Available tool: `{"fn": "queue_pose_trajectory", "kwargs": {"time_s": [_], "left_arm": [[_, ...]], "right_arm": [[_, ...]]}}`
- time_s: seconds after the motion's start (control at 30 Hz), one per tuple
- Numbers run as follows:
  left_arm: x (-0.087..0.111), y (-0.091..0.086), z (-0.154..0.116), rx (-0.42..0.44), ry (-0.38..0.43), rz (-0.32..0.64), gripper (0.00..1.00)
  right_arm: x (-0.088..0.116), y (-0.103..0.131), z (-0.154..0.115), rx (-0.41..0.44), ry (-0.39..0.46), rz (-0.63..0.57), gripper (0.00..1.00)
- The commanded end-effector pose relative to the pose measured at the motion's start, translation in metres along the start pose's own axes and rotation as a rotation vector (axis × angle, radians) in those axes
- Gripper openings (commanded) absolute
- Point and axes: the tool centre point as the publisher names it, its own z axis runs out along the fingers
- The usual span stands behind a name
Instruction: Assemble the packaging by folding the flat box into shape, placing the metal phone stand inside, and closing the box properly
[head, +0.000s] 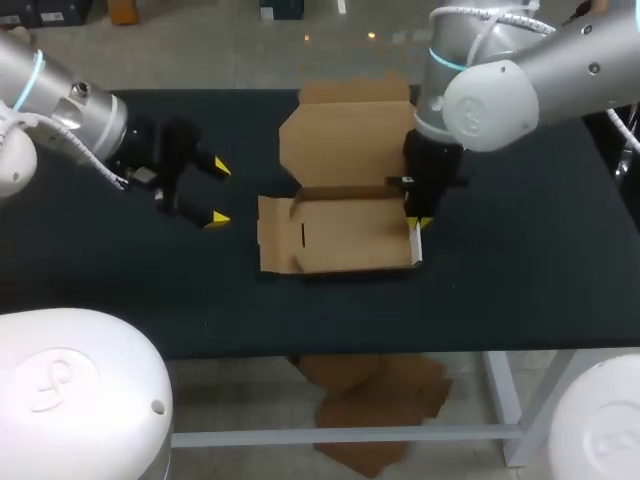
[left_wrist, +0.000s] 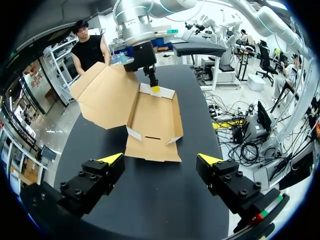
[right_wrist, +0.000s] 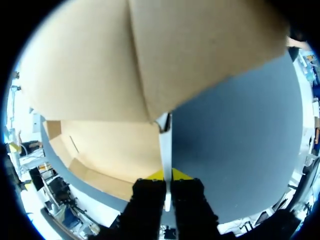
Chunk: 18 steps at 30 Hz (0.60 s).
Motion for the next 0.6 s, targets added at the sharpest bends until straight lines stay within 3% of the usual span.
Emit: {"fn": "queue_pose_trajectory", "kwargs": {"time_s": [0.03,0.47,0.6], "left_arm": [[-0.0007,-0.0014,-0.0006,-0.008,0.003,-0.001,1.00],[-0.0007,-0.0014,-0.0006,-0.008,0.003,-0.001,1.00],[-0.0007,-0.0014,-0.0006,-0.008,0.003,-0.001,1.00]], "right_arm": [[-0.0017,0.0035,-0.0017,0.020,0.006,-0.002,0.00],[-0.0017,0.0035,-0.0017,0.020,0.006,-0.002,0.00],[0.0036,0.0036,-0.0051,0.051,-0.034,0.000,0.00]]}}
